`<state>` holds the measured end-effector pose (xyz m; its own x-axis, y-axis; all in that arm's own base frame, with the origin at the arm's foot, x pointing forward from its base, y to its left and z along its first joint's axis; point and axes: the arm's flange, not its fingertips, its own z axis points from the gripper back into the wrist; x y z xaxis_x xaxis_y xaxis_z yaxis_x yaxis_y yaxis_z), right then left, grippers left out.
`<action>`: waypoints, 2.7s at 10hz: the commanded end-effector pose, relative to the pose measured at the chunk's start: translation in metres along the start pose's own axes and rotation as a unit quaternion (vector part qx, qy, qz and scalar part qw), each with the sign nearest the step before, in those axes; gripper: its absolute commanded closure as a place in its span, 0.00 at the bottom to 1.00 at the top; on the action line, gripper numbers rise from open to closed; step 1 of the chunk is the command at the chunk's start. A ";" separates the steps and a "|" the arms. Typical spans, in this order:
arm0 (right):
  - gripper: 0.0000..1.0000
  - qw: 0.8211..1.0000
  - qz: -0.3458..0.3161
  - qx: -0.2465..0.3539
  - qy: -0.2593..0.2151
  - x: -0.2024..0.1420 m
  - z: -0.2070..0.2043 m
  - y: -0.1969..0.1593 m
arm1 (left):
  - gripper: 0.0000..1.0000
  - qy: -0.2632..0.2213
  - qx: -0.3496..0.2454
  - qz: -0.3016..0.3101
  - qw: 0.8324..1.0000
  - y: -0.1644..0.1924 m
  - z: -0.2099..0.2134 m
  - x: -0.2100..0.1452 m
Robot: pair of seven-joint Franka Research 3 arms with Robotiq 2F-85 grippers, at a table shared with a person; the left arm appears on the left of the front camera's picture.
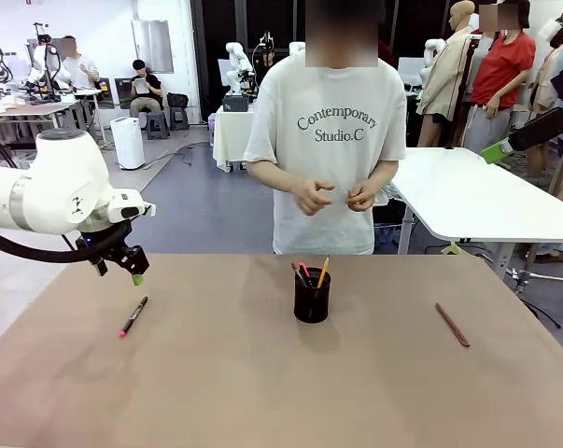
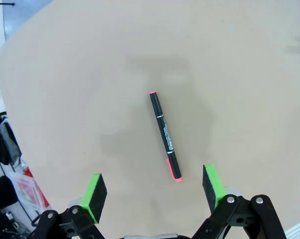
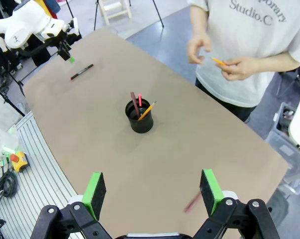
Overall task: Place the pens into the pen holder.
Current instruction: Pick up a writing instrument from the table and place it into the Pen holder.
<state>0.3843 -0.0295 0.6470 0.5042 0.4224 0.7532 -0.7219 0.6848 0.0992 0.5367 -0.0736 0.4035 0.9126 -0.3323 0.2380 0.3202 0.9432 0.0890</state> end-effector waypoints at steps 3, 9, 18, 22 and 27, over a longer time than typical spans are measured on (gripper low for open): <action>0.00 1.000 0.003 0.009 -0.013 0.000 0.000 0.000 | 0.00 0.000 0.000 0.000 1.000 0.000 0.000 0.000; 0.00 1.000 0.003 0.009 -0.013 0.000 0.000 0.000 | 0.00 0.097 0.002 0.037 0.995 -0.010 -0.059 0.025; 0.00 1.000 0.003 0.009 -0.013 0.000 0.000 0.000 | 0.08 0.072 0.012 0.020 0.997 -0.009 -0.106 0.042; 0.00 1.000 0.003 0.009 -0.013 0.000 0.000 0.000 | 0.87 0.074 0.010 0.029 0.997 -0.009 -0.110 0.042; 0.00 1.000 0.003 0.009 -0.013 0.000 0.000 0.000 | 1.00 0.077 0.004 0.032 0.996 -0.009 -0.110 0.042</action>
<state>0.3843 -0.0295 0.6471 0.5042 0.4225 0.7532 -0.7220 0.6848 0.0992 0.5990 -0.0964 0.3106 0.9543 -0.2823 0.0977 0.2748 0.9579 0.0834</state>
